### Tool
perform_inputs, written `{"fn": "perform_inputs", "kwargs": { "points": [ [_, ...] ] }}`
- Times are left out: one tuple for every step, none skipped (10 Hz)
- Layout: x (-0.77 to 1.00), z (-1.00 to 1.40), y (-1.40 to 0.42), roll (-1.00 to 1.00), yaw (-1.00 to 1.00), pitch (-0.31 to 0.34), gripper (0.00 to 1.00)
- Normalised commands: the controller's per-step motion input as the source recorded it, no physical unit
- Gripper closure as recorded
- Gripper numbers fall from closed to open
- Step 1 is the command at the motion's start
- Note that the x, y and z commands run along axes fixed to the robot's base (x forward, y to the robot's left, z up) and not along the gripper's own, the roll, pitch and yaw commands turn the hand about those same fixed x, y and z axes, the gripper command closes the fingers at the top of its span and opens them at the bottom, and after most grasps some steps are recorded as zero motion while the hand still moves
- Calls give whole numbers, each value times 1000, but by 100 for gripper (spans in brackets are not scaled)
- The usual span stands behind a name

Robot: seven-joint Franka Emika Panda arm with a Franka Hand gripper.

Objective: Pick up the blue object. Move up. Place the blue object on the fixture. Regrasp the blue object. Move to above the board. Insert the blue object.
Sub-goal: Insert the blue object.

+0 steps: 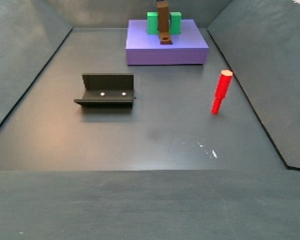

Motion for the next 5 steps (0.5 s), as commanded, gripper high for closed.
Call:
{"fn": "perform_inputs", "kwargs": {
  "points": [
    [0,-166,29,251,191,-341,100],
    [0,-134,63,267,197,-300,100],
    [146,-109,69,246,149,-170,100],
    [251,-149,0,180,66,-100,100],
    [203,-403,-86,59,11,-139,100]
  ]
}}
